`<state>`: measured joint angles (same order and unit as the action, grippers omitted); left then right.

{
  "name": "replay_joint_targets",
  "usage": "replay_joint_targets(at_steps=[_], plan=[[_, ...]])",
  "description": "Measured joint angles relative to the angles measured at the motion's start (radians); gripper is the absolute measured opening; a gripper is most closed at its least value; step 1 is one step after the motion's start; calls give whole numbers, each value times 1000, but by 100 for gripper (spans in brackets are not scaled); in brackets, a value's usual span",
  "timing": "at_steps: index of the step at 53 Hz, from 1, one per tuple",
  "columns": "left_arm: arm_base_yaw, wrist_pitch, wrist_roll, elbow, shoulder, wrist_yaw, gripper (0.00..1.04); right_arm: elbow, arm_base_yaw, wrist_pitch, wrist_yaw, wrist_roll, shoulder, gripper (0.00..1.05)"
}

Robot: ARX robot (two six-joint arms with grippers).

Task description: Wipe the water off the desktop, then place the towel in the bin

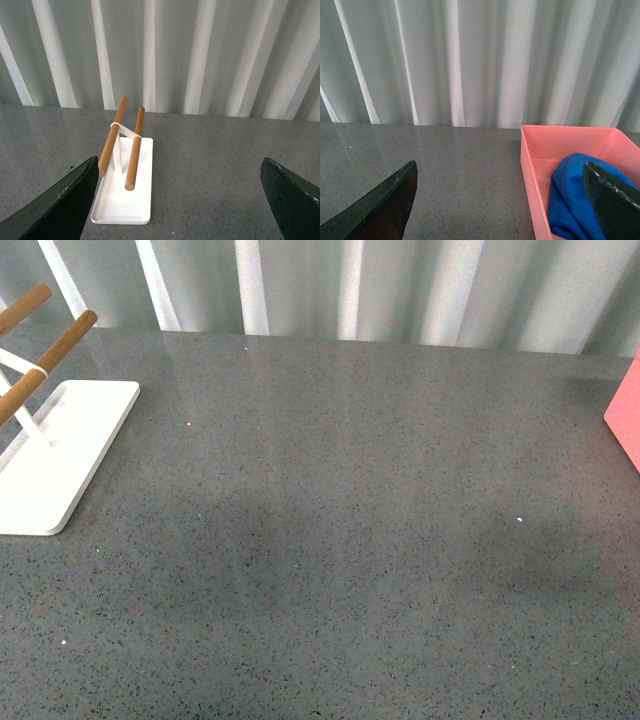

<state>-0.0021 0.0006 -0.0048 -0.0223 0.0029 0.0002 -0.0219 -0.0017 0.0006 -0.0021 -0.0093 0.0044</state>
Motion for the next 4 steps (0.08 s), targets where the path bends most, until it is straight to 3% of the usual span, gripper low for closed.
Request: replay_joint_targets(at_steps=[4], plan=[[0,0,0,0,0,0,98,0,0,0,0,0,0,98]])
